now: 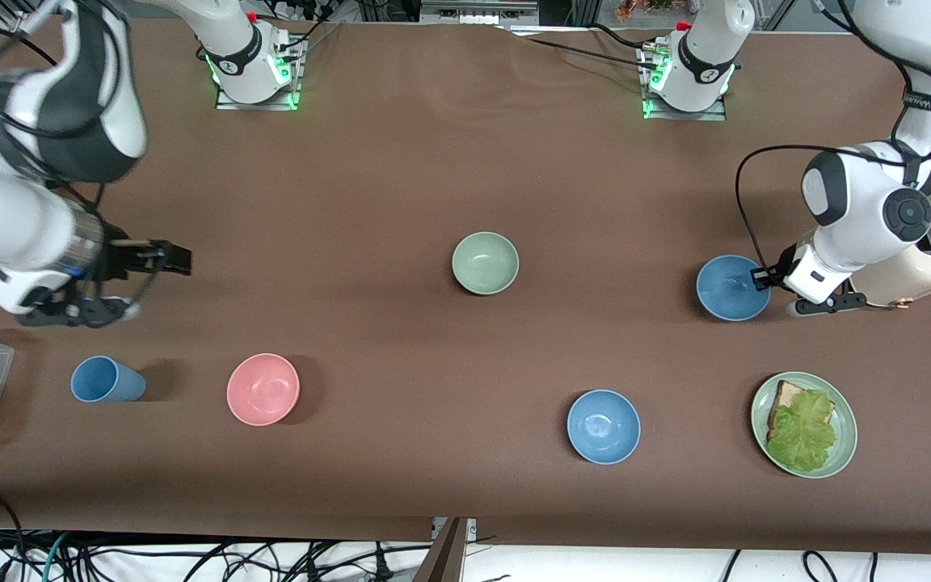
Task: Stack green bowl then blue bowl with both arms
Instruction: 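Release the green bowl and retract the right gripper while the left lifts, then carry the light blue bowl with the left gripper onto the green bowl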
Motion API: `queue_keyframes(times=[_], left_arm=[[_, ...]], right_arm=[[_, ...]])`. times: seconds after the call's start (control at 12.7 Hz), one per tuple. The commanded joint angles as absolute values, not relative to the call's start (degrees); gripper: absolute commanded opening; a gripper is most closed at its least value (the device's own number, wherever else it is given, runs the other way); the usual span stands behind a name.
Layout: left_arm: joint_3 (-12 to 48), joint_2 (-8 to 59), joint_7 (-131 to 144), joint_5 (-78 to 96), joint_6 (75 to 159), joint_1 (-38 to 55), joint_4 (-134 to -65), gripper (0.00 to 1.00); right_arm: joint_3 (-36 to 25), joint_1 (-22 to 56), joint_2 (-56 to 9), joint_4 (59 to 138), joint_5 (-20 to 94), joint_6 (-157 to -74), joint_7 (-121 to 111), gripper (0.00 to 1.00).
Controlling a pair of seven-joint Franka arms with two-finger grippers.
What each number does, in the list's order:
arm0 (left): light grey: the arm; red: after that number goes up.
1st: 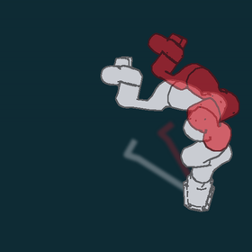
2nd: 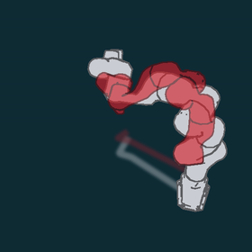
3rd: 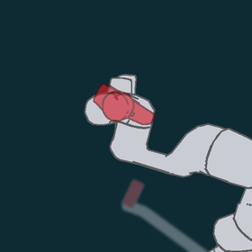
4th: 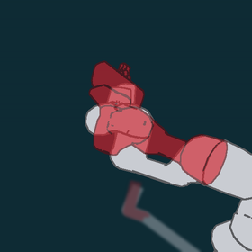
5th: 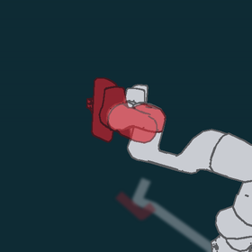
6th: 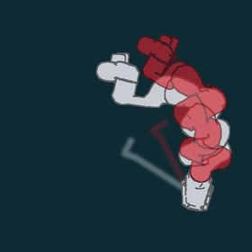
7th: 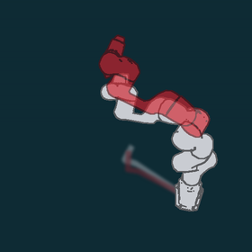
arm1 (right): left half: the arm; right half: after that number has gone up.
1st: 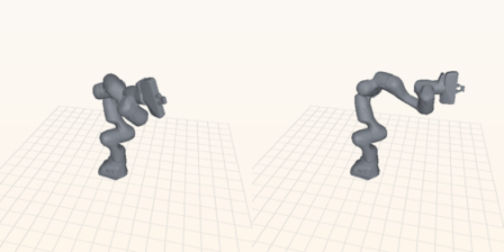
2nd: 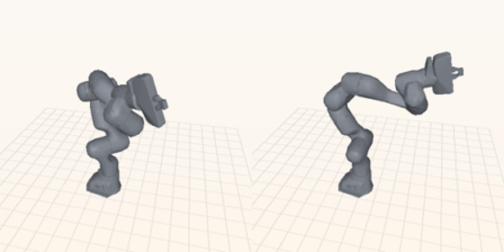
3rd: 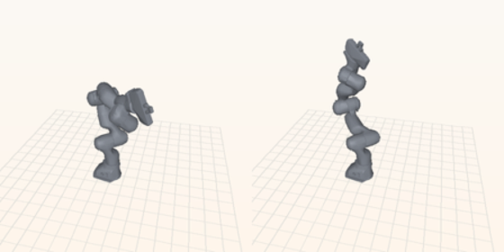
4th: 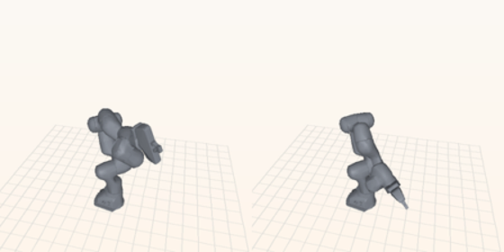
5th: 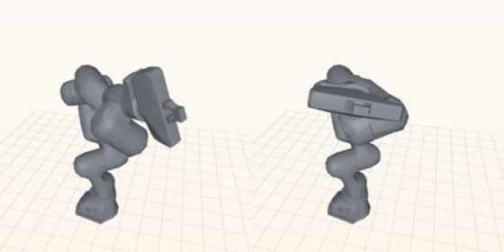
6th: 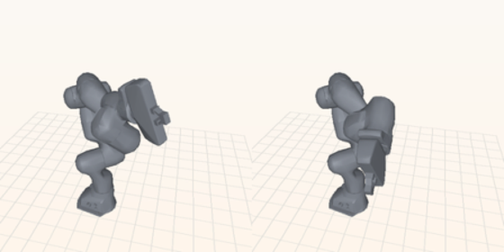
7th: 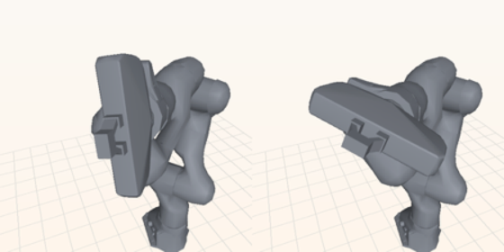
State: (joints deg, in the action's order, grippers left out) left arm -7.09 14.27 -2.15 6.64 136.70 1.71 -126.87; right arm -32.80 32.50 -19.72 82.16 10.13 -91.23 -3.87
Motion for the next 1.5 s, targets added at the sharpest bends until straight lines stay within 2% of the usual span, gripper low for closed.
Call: queue_keyframes(times=[0.0,0.16,0.32,0.55,0.71,0.95,1.1,1.26,1.42], left_arm=[[-2.8,10.9,-3.3,13.1,130.6,1.9,-125.1,0.0],[-1.1,11.0,-3.5,16.4,130.4,3.0,-124.1,0.0],[2.6,12.8,-2.7,22.7,130.4,5.0,-121.9,0.0],[6.1,17.0,-0.4,33.1,130.8,8.6,-118.7,0.0],[9.3,19.8,6.5,35.0,131.0,11.3,-113.6,0.0],[10.1,25.5,17.1,32.1,131.4,17.4,-107.0,0.0],[10.1,28.3,19.3,32.0,135.9,20.5,-105.9,0.0],[10.1,30.3,20.0,31.2,139.8,22.9,-106.0,0.0],[10.1,30.3,20.4,30.3,140.1,24.0,-106.0,0.0]], right_arm=[[-32.4,30.9,-16.9,82.8,9.6,-88.5,-4.1,1.0],[-31.8,27.6,-16.4,82.8,9.3,-88.4,-4.2,1.0],[-28.3,23.6,-14.7,83.2,6.8,-87.5,-4.3,1.0],[-15.5,12.6,-11.9,83.1,-0.3,-88.2,-4.6,1.0],[-14.5,9.9,-10.6,83.0,0.0,-89.2,-4.7,1.0],[-11.6,6.3,-8.0,84.2,0.4,-89.9,-4.6,1.0],[-7.1,2.6,-7.5,85.2,-0.1,-90.4,-4.6,1.0],[-6.0,1.7,-6.5,86.7,-0.2,-90.3,-4.3,1.0],[-4.0,0.4,-5.9,87.1,-0.3,-89.9,-3.9,1.0]])
